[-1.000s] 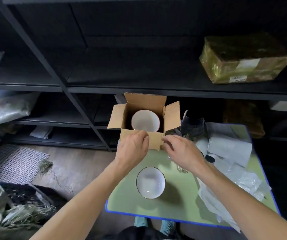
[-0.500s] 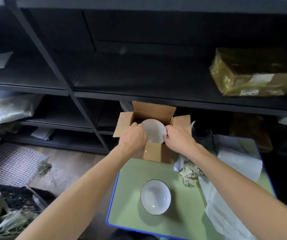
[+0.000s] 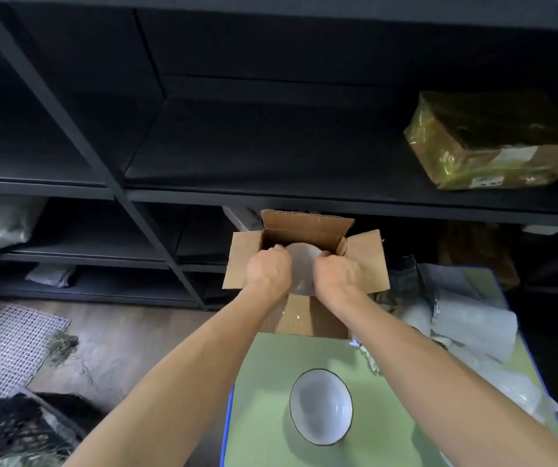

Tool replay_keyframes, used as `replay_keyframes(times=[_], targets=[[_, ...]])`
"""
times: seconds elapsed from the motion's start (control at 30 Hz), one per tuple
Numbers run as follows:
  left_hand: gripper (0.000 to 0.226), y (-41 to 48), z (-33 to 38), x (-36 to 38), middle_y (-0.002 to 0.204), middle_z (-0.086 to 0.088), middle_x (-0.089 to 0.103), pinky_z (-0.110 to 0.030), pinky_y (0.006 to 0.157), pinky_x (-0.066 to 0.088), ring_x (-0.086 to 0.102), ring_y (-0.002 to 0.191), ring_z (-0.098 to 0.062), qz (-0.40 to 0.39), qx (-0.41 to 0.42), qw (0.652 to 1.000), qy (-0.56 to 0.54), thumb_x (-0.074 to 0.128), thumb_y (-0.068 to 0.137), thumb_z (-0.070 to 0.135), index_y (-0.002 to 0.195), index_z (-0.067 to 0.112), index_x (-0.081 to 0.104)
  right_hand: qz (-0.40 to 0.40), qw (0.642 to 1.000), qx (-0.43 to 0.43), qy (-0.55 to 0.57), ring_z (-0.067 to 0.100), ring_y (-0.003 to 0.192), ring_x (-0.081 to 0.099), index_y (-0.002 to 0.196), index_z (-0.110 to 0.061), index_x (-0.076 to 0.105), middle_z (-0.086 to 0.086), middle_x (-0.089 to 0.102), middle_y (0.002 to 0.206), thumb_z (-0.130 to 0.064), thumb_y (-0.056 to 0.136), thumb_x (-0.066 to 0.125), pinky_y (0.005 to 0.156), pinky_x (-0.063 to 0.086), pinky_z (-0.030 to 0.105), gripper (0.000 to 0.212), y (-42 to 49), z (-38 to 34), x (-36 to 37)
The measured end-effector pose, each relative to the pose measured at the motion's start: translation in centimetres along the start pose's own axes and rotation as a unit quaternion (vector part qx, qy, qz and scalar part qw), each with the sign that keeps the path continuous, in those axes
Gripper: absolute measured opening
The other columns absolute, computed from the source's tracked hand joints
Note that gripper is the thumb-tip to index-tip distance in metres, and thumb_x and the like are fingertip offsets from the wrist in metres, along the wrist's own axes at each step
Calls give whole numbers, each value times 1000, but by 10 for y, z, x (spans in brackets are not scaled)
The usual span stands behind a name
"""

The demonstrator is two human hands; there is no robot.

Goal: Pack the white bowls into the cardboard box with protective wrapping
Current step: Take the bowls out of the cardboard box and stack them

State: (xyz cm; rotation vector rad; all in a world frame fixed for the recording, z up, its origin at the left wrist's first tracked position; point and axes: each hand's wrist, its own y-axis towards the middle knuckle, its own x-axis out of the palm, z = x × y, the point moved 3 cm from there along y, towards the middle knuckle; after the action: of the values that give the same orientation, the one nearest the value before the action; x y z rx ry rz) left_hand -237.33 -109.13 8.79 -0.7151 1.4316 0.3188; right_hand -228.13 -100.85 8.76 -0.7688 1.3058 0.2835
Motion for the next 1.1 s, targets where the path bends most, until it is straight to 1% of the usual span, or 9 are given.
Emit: replay_keyframes(times=[0.13,0.23,0.37,0.47,0.6,0.73,0.83,1.0,1.1], targets=[[42,1,-3,-2,119,-10,65,-33,77,56,67,103,-28,0,2,998,-57,56,96,7,136,4,42,8,999,14,38,32,118,59,130,-1,54,17,62,128,-9,104,33,94,46,36,34,-2,0,-3],[33,0,-6,-4,116,-11,66,-34,76,55,67,101,-29,17,3,995,-97,53,97,8,130,5,46,9,998,-13,56,34,111,60,120,-5,57,16,62,121,-9,99,43,86,46,39,25,-2,2,-2],[22,-2,-12,-7,109,-13,67,-31,67,47,66,95,-31,20,-3,986,-166,45,99,8,120,6,51,-3,996,46,80,32,117,60,136,-2,44,16,61,128,-9,99,49,88,49,35,38,0,4,-4],[17,-5,-20,-11,100,-9,66,-31,62,43,63,84,-26,29,-12,976,-214,40,100,10,113,8,52,4,991,50,123,33,117,60,133,0,48,19,57,131,-9,95,58,86,50,35,41,-4,6,-5],[15,-8,-32,-13,85,-3,66,-30,55,47,59,66,-16,47,-26,960,-276,40,97,14,101,14,54,32,974,45,220,39,112,56,132,-2,47,22,45,135,-4,92,55,78,42,37,41,-15,12,-8],[20,-23,-35,-23,83,2,64,-22,49,37,58,66,-12,60,-23,945,-322,42,100,22,114,18,56,64,947,10,315,34,98,57,135,-11,42,16,54,125,-5,93,47,73,49,40,43,-27,25,-16],[23,-42,-32,-35,82,5,63,-20,49,35,58,65,-9,82,-9,935,-345,46,101,27,121,19,55,55,932,-12,357,24,98,58,139,-16,38,8,59,123,-7,94,45,80,55,45,46,-41,38,-21],[23,-73,-28,-39,70,6,67,-40,63,58,66,66,-12,76,-1,920,-385,49,97,33,118,26,56,57,926,-18,372,23,88,64,131,-29,43,1,60,109,-16,93,45,75,58,47,40,-74,55,-25],[18,-94,-26,-35,68,8,67,-41,66,56,65,65,-12,63,0,912,-404,50,93,36,110,32,55,54,927,-18,372,25,92,64,132,-27,46,-1,61,109,-17,93,45,78,56,44,40,-95,63,-23]])
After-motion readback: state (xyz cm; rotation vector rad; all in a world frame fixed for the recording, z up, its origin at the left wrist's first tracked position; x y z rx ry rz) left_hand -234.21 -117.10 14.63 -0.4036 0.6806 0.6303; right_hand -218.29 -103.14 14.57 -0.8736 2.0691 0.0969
